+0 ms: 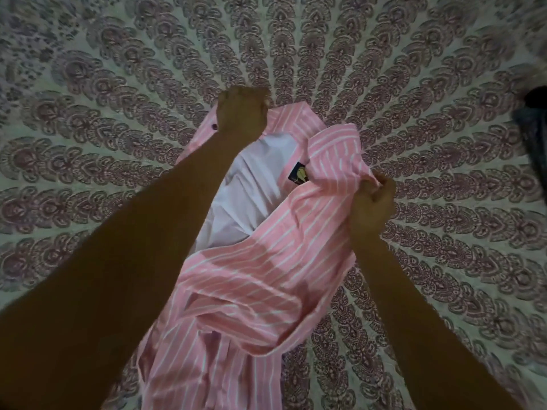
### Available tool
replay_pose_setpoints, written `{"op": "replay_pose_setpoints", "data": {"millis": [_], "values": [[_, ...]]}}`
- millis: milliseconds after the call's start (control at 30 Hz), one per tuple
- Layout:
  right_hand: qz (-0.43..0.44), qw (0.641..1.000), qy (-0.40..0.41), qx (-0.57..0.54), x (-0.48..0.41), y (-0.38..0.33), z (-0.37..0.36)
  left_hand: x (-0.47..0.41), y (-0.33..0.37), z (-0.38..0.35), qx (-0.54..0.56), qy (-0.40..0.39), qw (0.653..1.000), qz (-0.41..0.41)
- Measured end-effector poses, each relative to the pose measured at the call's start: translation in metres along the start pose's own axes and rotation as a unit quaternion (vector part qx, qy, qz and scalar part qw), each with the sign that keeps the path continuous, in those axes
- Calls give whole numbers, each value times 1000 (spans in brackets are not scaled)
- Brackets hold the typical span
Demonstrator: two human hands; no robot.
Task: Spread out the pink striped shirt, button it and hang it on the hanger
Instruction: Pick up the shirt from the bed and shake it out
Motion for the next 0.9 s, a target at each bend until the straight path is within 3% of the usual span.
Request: {"op": "replay_pose_setpoints", "data": {"millis": [100, 200, 300, 400, 467, 533, 600, 700, 800, 900], "values": [[-1, 1000, -27, 15, -10, 10, 5, -12, -16, -23, 10, -78, 995, 58], [-85, 995, -55, 11, -19, 38, 8, -9, -32, -38, 80, -145, 982, 90], [-125, 986, -106, 20, -14, 51, 10, 6, -21, -41, 136, -219, 966, 32], [-92, 991, -100, 15, -4, 33, 21, 40, -2, -38, 167, -338, 926, -14], [-58, 993, -100, -3, 6, 13, 29, 64, 10, -35, 197, -365, 910, -22], [-19, 997, -76, -15, 17, -7, 44, 81, 20, -23, 206, -303, 930, -28], [18, 998, -58, -21, 27, -27, 65, 96, 26, 9, 238, -157, 958, -33], [91, 994, -51, -42, 53, -69, 103, 124, 30, 79, 300, 19, 953, -41], [170, 983, -36, -61, 81, -125, 143, 148, 33, 146, 311, 75, 947, 11], [231, 968, -35, -97, 125, -179, 188, 182, 46, 213, 333, 129, 934, 3]]}}
Point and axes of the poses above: each hand's wrist, its own x-axis away from the middle knuckle, its own z-axis out of the back of the hand, y = z × x, the point moved 6 cm from there along -x, towards the middle knuckle, and after that the axes turned 7 degrees about -z, right-handed, at the moved point
